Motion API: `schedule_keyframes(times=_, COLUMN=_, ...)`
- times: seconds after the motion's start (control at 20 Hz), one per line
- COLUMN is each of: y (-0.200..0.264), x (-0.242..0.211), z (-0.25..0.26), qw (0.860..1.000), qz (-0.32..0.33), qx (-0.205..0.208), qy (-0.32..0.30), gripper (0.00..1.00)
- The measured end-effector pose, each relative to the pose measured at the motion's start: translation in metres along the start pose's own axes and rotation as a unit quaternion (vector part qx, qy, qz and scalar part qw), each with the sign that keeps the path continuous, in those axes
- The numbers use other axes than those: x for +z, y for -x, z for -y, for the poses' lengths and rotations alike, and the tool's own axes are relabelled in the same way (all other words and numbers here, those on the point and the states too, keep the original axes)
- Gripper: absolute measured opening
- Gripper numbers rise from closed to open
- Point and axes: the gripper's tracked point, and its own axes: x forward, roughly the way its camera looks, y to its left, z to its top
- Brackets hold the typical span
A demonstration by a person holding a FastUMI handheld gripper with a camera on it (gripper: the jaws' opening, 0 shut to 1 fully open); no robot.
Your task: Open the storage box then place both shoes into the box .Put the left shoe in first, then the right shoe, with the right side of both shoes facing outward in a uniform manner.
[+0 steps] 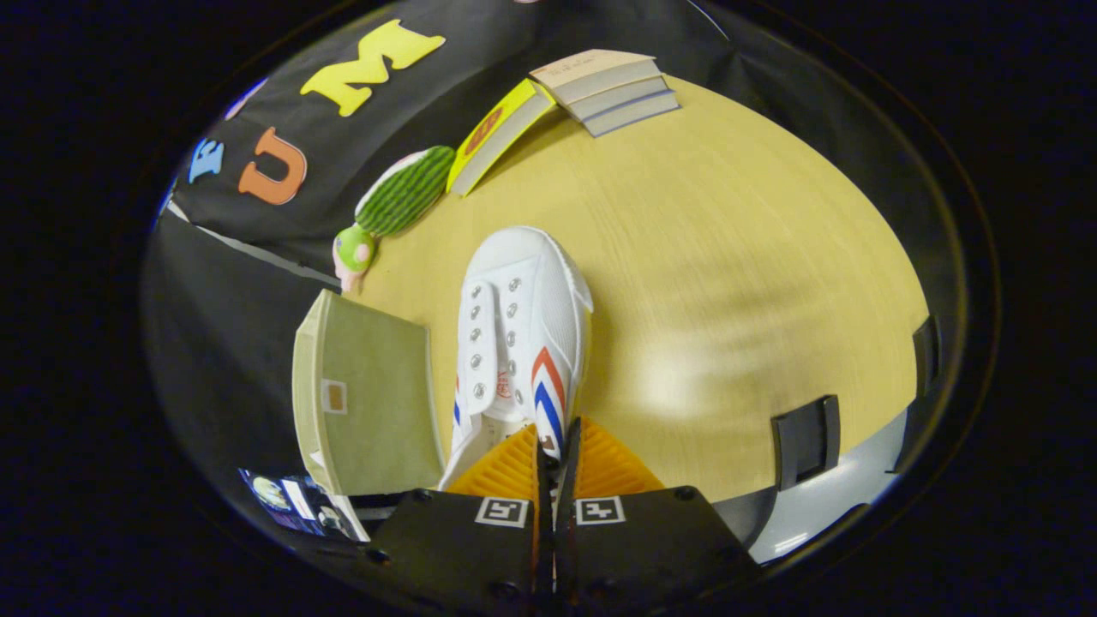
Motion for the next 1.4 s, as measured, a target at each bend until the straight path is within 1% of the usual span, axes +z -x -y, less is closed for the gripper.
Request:
schedule_keyframes(times=0.15, y=0.031, x=-0.012, z=-0.051, qw=0.999, qz=0.018, qx=0.028, qy=0.020, gripper=0.07)
schedule_keyframes(times=0.3, y=0.054, x=-0.027, z=-0.102, qw=0.996, qz=0.029, qx=0.050, qy=0.068, gripper=0.07)
schedule_keyframes(times=0.45, y=0.064, x=-0.044, z=-0.150, qw=0.992, qz=0.028, qx=0.062, qy=0.104, gripper=0.07)
schedule_keyframes(times=0.55, y=0.060, x=-0.049, z=-0.179, qw=0.991, qz=0.026, qx=0.064, qy=0.117, gripper=0.06)
schedule_keyframes(times=0.75, y=0.030, x=-0.057, z=-0.217, qw=0.991, qz=0.021, qx=0.041, qy=0.123, gripper=0.07)
schedule_keyframes(times=0.95, y=-0.003, x=-0.067, z=-0.246, qw=0.994, qz=-0.005, qx=0.046, qy=0.095, gripper=0.06)
schedule_keyframes(times=1.25, y=-0.041, x=-0.058, z=-0.253, qw=0.998, qz=-0.012, qx=0.019, qy=0.061, gripper=0.07)
schedule_keyframes(times=1.4, y=-0.055, x=-0.059, z=-0.252, qw=0.998, qz=-0.023, qx=0.011, qy=0.058, gripper=0.07)
